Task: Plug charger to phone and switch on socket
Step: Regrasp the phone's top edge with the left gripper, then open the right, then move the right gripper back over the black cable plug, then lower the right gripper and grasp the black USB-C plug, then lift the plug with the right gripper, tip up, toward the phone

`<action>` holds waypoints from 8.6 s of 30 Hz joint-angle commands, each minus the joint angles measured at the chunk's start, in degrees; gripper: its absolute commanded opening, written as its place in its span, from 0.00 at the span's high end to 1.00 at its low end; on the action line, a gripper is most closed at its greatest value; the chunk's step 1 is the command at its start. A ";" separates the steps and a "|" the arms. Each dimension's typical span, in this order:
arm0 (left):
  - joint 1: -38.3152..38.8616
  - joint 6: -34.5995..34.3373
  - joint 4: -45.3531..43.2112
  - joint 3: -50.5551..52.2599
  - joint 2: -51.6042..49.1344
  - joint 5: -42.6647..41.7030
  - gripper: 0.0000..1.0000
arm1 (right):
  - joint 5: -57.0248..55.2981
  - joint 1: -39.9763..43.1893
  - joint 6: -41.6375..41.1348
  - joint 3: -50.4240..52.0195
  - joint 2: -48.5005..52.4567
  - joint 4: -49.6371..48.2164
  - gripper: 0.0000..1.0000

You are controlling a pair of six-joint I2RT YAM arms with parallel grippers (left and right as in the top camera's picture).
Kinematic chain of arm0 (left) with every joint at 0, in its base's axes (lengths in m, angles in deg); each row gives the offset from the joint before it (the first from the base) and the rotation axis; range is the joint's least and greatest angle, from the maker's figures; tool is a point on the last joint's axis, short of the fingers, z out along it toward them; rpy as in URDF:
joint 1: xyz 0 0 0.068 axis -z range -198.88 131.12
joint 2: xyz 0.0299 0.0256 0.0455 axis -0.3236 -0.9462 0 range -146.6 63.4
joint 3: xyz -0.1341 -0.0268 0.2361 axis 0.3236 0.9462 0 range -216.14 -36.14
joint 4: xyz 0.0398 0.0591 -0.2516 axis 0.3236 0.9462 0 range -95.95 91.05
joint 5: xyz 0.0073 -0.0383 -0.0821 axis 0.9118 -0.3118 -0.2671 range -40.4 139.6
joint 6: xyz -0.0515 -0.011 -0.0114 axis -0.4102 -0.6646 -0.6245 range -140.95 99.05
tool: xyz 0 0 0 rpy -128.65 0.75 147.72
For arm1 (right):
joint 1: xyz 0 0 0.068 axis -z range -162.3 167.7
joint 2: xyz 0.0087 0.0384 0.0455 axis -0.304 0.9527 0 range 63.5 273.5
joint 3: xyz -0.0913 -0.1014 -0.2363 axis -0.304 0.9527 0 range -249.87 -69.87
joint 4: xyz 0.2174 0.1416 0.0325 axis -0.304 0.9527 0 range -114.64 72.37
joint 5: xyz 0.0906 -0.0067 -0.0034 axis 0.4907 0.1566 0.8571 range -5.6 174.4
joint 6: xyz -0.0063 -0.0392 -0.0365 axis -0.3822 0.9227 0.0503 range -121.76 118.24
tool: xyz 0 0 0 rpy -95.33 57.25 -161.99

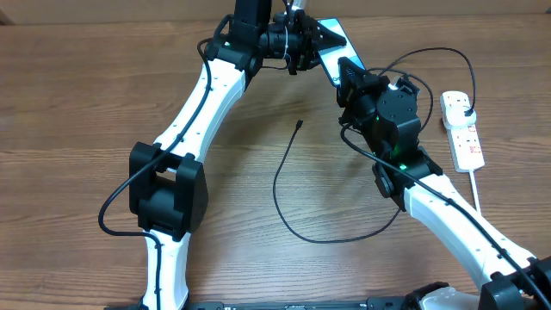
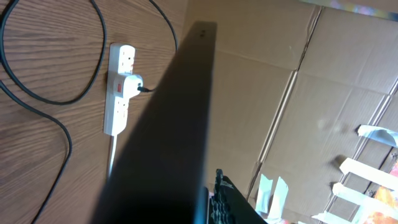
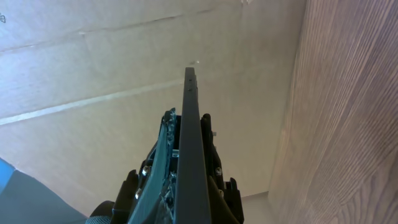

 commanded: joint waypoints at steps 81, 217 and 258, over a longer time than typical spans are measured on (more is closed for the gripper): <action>-19.52 24.59 65.51 -1.01 0.20 -23.50 0.95 | 24.76 13.66 47.45 -1.88 -0.15 57.99 0.23; -23.96 58.05 60.67 -1.01 14.45 -8.00 0.96 | 18.88 -2.16 51.74 -42.71 44.37 61.68 0.65; -23.96 58.51 60.67 -1.01 14.45 -0.87 0.96 | 37.29 3.52 71.19 -42.05 40.83 62.07 0.96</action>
